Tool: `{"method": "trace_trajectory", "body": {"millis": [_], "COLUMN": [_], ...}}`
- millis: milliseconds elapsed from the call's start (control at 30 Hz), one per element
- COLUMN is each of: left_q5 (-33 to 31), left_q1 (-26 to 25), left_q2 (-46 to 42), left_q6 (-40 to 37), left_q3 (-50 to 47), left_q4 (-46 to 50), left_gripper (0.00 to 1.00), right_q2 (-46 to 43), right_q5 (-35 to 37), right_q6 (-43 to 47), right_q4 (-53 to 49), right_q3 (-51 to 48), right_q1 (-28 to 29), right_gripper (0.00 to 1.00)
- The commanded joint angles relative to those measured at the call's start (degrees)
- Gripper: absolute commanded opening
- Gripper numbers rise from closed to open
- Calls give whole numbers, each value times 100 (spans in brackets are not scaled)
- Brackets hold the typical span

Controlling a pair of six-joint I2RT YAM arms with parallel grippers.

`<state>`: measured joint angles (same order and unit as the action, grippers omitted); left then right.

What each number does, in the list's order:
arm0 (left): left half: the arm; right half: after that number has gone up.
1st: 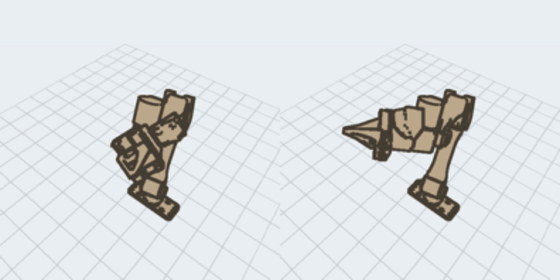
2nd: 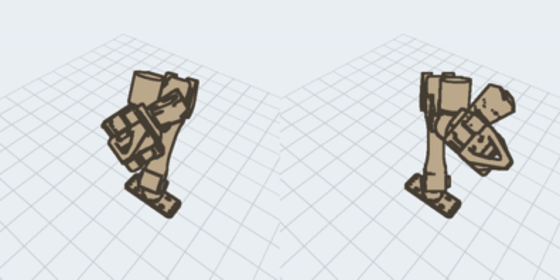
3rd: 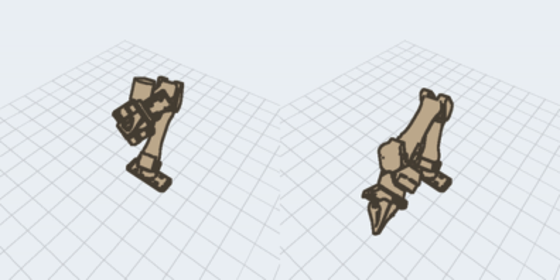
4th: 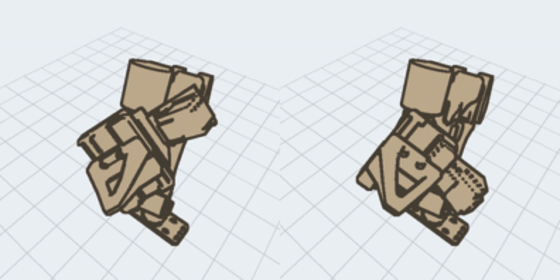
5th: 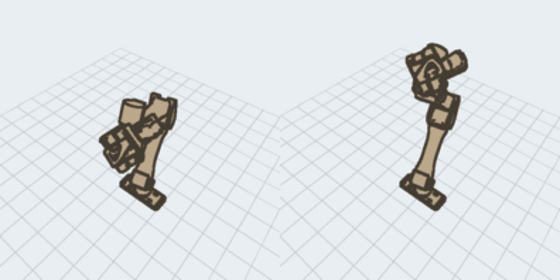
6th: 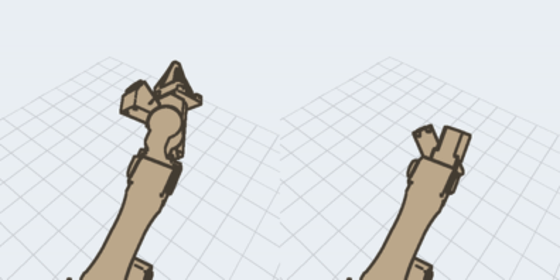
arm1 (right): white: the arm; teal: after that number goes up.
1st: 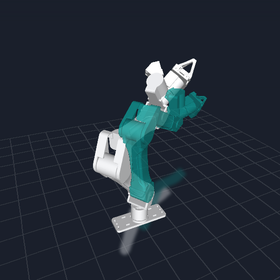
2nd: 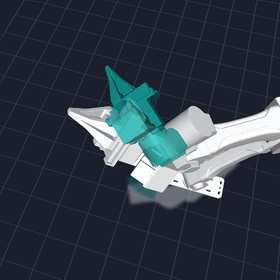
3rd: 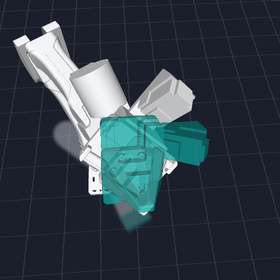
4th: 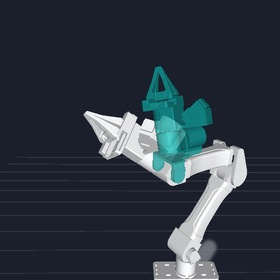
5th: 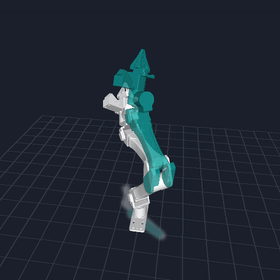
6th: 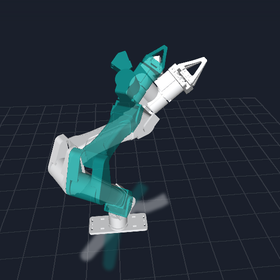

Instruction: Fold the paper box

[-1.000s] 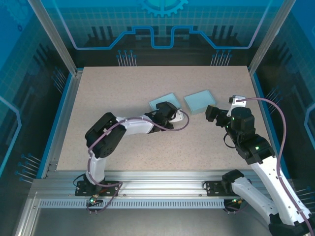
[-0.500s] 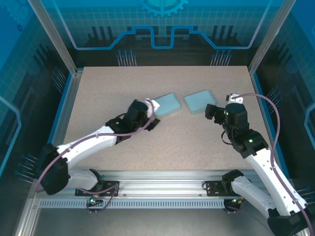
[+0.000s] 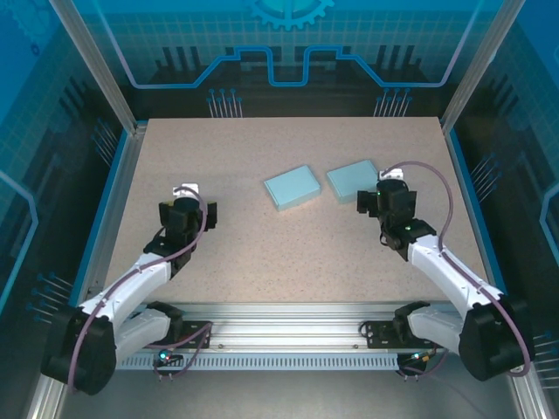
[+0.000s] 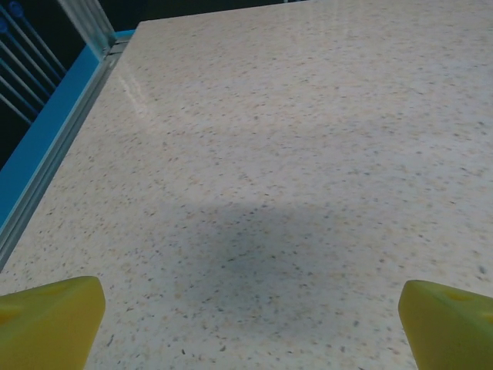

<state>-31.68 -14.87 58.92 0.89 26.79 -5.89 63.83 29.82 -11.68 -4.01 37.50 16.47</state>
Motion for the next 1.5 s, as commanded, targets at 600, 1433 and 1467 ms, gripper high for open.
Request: {"method": "trace_trajectory", "body": {"millis": [600,1433,1467], "left_q5": [1054,2212,2207], "left_q1": [699,1392,1392], "left_q2": [2655,2983,2977], "left_q6": [-478,14,10], "left_q3": [-947,-516,-521], "left_q4": [-5390,-4720,-4720], "left_gripper": [99,99,99], "right_q2": [193,2194,2216], "right_q5": [-690,-3263,-3273], "right_q6": [613,1450,1344], "right_q4": [2883,4887,4751], "right_q3": [-1270,-1373,-1332], "right_q1": [-700,-1332,-1398], "right_gripper": [100,100,100]}}
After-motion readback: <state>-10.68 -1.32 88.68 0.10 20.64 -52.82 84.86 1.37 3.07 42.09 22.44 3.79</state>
